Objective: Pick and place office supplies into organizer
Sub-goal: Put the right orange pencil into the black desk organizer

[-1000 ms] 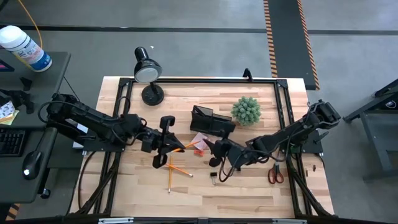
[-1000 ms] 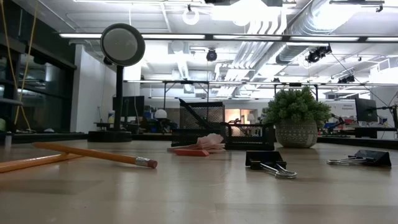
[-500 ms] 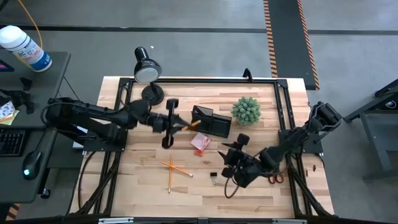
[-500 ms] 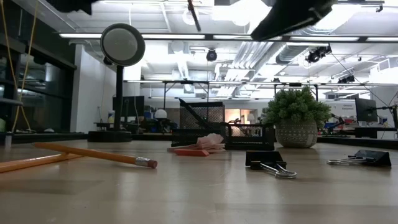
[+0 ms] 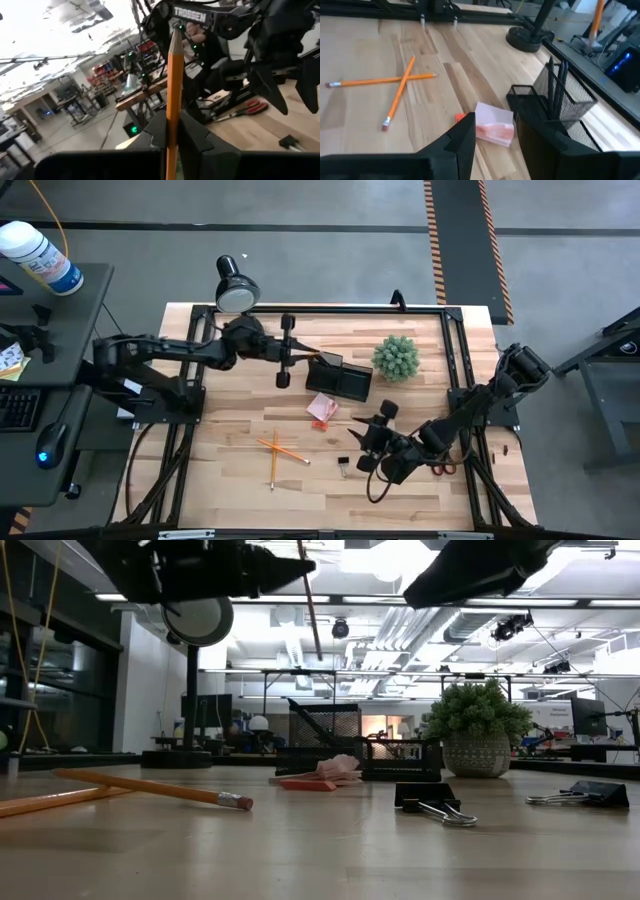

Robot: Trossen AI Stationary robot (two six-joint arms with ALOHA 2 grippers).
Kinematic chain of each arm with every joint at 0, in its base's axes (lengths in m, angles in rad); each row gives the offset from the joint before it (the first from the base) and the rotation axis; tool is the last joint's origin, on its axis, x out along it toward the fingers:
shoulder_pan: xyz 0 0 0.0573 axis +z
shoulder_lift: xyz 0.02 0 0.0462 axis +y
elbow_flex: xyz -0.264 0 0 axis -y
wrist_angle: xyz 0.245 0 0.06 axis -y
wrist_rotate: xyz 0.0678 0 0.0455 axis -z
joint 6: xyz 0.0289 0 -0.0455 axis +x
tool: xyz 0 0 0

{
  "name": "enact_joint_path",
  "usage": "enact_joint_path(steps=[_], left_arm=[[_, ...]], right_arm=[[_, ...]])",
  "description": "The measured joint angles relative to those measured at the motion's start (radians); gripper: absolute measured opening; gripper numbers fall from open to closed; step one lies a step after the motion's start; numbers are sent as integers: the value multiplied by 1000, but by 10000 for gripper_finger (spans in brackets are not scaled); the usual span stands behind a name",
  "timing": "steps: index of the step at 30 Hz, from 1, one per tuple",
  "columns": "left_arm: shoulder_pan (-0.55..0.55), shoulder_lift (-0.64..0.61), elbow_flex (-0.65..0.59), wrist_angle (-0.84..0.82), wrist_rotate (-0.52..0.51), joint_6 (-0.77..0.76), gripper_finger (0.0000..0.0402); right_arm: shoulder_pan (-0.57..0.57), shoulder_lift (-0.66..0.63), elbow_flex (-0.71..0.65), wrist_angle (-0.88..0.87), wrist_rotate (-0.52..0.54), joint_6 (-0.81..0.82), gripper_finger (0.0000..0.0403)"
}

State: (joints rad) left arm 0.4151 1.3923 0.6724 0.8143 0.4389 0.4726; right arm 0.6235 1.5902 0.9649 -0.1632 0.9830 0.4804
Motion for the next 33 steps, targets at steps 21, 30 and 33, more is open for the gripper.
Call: enact_joint_path(steps=[21,30,33], left_arm=[[35,338,0,207,-48,-28,8],[43,360,0,144,-143,-113,11],[43,360,0,132,-148,-142,12]], right_arm=[[0,0,0,33,-22,-36,134],[-1,0,0,33,-21,-36,133],[-2,0,0,33,-20,-36,133]])
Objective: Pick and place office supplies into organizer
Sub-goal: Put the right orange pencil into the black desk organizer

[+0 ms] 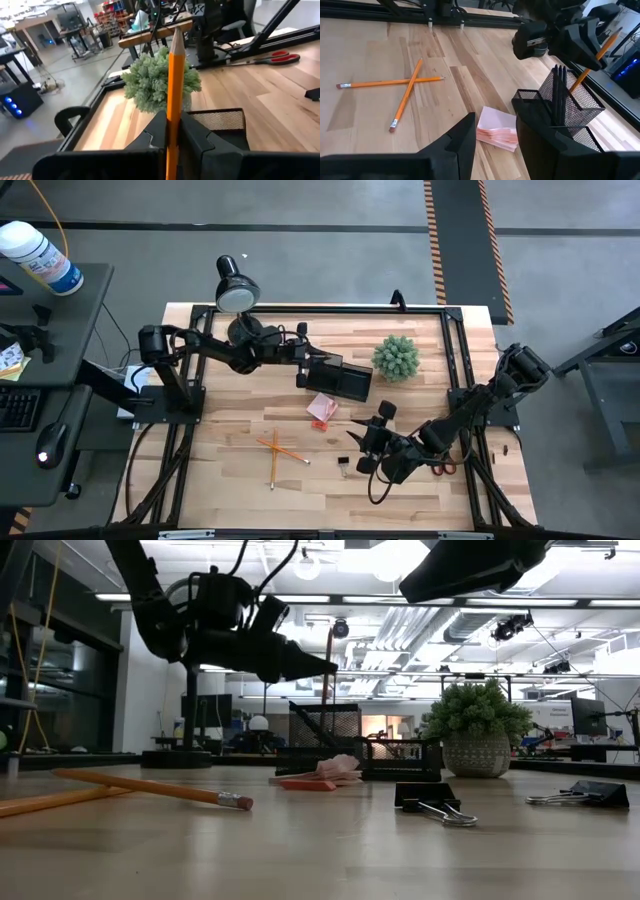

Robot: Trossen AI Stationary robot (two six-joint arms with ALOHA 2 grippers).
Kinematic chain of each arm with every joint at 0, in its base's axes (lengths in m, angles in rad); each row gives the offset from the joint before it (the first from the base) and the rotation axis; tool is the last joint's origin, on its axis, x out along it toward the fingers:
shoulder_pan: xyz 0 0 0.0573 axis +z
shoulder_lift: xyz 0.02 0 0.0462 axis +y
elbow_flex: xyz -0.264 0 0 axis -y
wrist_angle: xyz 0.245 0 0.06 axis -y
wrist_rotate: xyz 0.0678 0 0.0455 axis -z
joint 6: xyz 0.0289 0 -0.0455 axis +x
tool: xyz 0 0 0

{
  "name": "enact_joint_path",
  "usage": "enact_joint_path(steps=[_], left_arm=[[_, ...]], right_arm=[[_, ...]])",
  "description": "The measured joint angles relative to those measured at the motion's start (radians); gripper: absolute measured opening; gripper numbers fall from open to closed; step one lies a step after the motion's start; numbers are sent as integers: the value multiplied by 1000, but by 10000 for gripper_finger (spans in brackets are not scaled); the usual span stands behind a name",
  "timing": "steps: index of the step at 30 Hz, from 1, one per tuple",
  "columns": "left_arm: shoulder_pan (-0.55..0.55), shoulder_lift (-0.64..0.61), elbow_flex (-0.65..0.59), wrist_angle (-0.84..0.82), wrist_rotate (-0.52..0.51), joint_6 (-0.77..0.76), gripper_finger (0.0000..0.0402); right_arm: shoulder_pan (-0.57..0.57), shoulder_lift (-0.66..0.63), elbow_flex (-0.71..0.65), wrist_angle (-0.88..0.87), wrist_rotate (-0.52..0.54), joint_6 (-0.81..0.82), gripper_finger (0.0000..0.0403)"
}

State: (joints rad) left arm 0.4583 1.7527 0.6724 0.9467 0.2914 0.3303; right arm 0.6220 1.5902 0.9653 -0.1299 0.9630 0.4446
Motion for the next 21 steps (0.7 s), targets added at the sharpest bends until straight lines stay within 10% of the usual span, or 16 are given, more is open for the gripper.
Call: enact_joint_path(steps=[8,21], left_arm=[[0,0,1,-71,-78,-15,12],[-1,-1,109,-179,105,1,87]], right_arm=[[0,0,0,-3,27,0,133],[0,0,0,-1,34,1,133]])
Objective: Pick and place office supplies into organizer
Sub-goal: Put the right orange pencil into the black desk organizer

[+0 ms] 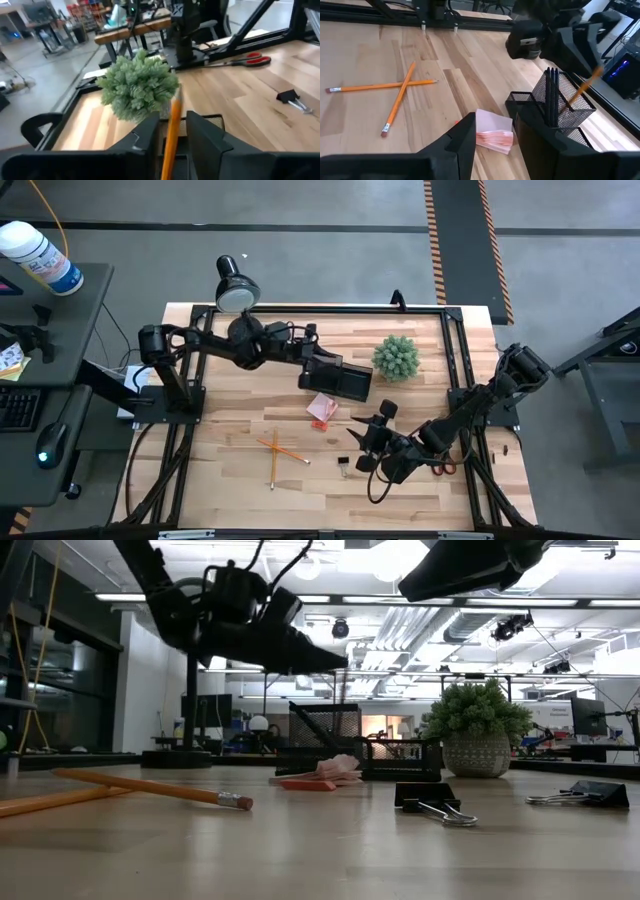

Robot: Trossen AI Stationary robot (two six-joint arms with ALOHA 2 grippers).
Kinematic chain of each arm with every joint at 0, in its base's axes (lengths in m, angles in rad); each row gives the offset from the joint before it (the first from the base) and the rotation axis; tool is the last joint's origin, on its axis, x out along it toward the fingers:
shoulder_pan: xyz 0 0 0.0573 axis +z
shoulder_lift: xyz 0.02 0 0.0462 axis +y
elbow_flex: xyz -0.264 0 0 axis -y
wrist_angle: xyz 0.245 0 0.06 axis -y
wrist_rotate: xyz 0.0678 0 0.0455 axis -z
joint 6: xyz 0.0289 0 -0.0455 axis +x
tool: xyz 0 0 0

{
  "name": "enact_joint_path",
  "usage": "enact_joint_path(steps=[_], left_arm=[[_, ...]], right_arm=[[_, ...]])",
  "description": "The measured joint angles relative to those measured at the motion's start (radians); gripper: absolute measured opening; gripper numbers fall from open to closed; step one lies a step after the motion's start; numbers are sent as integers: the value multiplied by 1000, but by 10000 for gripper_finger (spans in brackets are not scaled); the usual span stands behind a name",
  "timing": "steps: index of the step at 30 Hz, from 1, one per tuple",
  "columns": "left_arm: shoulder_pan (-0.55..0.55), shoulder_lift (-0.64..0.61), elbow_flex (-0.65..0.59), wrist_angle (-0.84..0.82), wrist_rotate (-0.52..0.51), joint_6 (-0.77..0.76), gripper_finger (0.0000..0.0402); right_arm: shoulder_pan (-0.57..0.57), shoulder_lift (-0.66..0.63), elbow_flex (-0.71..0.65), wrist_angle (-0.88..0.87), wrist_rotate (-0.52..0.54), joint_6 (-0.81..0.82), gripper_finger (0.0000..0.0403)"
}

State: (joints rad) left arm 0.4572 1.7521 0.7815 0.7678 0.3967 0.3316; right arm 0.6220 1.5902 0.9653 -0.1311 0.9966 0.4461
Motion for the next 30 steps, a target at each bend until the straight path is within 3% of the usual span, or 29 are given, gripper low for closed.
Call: enact_joint_path(steps=[4,9,14,22,30], left_arm=[[1,0,38,-97,3,15,118],[1,0,45,-79,12,49,148],[1,0,45,-23,122,57,162],[2,0,45,64,257,56,148],[2,0,49,362,356,-53,125]], right_arm=[[0,0,0,2,-3,0,133],[0,0,0,2,-4,-1,133],[1,0,0,1,-8,6,133],[-1,0,0,0,8,-16,133],[-52,0,0,1,-2,-5,133]])
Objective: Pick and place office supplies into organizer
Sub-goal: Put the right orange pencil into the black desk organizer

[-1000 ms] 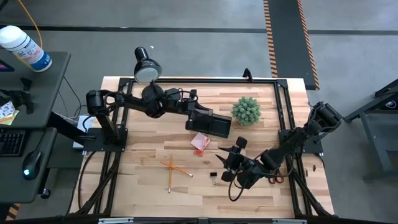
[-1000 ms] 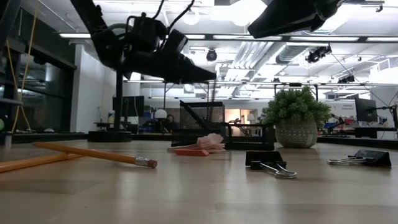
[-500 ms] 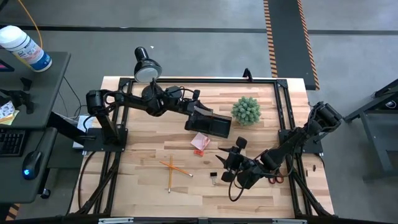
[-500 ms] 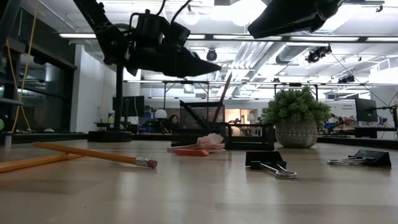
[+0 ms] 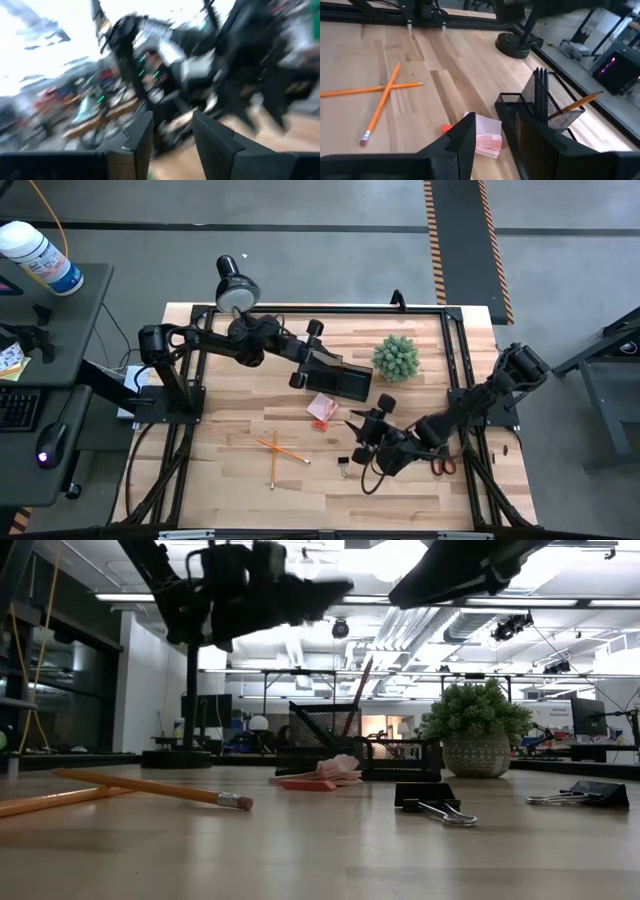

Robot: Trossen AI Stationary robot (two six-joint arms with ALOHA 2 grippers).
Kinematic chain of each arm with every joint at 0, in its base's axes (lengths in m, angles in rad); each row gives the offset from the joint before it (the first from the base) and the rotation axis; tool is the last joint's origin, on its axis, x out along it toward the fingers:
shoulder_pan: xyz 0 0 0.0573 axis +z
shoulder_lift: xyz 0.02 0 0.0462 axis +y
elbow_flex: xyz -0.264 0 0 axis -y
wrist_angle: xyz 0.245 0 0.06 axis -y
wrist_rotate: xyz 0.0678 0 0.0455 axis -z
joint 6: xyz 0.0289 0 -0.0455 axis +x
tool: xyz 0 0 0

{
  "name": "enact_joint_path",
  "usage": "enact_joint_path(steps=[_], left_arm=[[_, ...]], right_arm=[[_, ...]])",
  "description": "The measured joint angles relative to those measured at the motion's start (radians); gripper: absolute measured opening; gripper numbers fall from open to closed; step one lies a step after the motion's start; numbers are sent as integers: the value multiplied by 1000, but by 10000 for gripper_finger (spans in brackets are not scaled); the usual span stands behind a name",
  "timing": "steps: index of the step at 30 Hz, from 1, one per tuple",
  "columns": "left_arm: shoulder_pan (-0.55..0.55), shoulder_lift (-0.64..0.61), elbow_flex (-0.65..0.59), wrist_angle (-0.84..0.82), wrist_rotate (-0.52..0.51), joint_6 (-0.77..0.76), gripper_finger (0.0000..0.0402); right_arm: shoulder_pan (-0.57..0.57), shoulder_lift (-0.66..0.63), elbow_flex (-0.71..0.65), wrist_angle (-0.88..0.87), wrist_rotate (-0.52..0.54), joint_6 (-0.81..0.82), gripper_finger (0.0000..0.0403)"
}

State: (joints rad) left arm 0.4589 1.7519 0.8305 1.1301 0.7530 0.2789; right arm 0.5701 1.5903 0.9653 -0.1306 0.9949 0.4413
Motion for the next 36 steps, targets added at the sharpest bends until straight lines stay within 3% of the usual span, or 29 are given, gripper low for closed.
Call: enact_joint_path(steps=[5,9,16,20,28,36], left_arm=[[-30,-1,42,143,212,-179,117],[-96,-7,44,221,278,-278,109],[-209,-11,15,191,418,-317,84],[-249,-10,-56,192,400,-312,68],[-263,-10,-271,156,187,-247,30],[-273,-10,-489,154,58,-123,2]], right_arm=[[-34,0,0,1,-61,49,133],[-43,0,0,32,-106,50,133],[-32,0,0,80,-145,-21,133],[-16,0,0,80,-146,-41,133],[-8,0,0,96,-214,-100,133],[-42,0,0,99,-291,-134,133]])
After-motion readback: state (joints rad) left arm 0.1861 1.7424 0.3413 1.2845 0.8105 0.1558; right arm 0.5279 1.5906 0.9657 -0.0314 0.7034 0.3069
